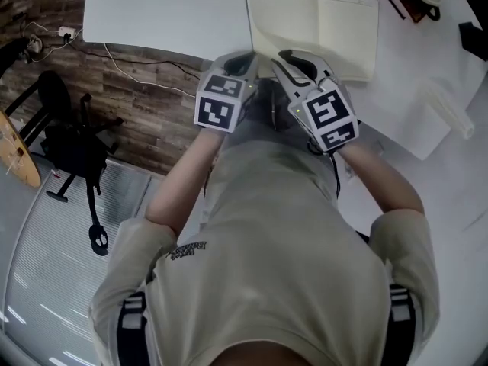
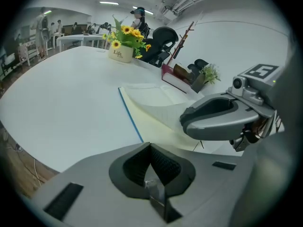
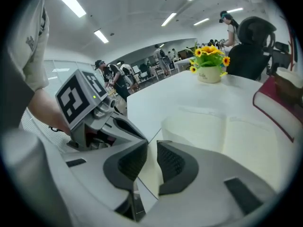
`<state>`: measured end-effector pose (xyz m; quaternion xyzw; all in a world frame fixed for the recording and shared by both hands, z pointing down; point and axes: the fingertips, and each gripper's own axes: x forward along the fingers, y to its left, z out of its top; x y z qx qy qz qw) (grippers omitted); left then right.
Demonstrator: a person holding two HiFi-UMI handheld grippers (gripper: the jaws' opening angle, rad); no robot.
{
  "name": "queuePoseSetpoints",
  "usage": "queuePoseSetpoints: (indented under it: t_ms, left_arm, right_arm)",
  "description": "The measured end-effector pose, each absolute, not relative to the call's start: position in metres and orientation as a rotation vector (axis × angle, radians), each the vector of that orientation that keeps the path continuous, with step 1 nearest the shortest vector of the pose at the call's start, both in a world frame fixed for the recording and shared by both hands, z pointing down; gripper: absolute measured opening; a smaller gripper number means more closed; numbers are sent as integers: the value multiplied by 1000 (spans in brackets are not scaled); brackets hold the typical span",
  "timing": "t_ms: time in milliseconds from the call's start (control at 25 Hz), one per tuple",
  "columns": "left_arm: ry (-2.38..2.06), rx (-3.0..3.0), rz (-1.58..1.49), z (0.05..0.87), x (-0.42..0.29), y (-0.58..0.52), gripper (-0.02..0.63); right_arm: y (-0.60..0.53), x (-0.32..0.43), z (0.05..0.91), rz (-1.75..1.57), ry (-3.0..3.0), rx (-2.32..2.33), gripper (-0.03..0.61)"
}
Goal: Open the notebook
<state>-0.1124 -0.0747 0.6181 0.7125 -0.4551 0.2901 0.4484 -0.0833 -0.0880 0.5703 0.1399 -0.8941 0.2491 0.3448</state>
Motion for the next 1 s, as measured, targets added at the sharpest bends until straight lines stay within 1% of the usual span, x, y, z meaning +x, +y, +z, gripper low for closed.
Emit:
queuePoseSetpoints:
  t_ms: [240, 760, 1000]
  left_arm:
    - [-1166, 1733, 700, 617, -129, -68, 0]
    - [-1172, 1736, 657, 611, -135, -53, 0]
    - [-1200, 1743, 641, 602, -142, -53, 0]
  right_arm:
    - [-49, -98, 573, 618, -2312, 241, 67]
    - [7, -125, 600, 784, -2238, 172, 67]
    - [26, -118, 599, 859, -2194, 156, 67]
